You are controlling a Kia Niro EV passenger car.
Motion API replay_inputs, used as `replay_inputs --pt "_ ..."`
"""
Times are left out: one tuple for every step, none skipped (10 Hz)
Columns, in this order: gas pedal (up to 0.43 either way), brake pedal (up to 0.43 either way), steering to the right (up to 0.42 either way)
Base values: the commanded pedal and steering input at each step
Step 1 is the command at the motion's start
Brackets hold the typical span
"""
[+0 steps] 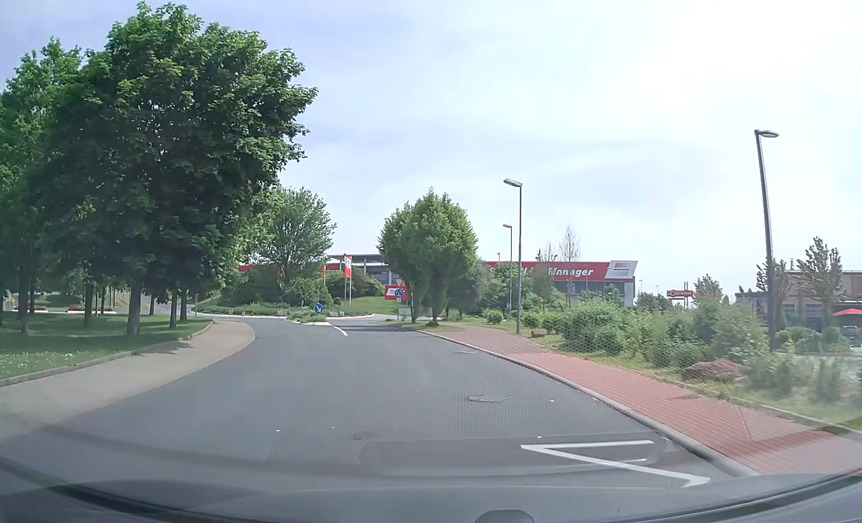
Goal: Follow the waypoints while adhering to traffic rules and regulations
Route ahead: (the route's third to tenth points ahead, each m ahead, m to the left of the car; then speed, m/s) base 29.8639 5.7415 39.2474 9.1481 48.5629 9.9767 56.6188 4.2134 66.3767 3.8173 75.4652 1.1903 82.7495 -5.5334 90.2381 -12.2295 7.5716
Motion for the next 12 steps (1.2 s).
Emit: replay_inputs --pt "0.22 0.0 -0.049" --pt "0.197 0.0 -0.049" --pt "0.189 0.0 -0.049" --pt "0.177 0.0 -0.049" --pt "0.177 0.0 -0.05" --pt "0.177 0.0 -0.049" --pt "0.157 0.0 -0.049" --pt "0.157 0.0 -0.048" --pt "0.157 0.0 -0.048" --pt "0.157 0.0 -0.048" --pt "0.138 0.0 -0.049" --pt "0.138 0.0 -0.053"
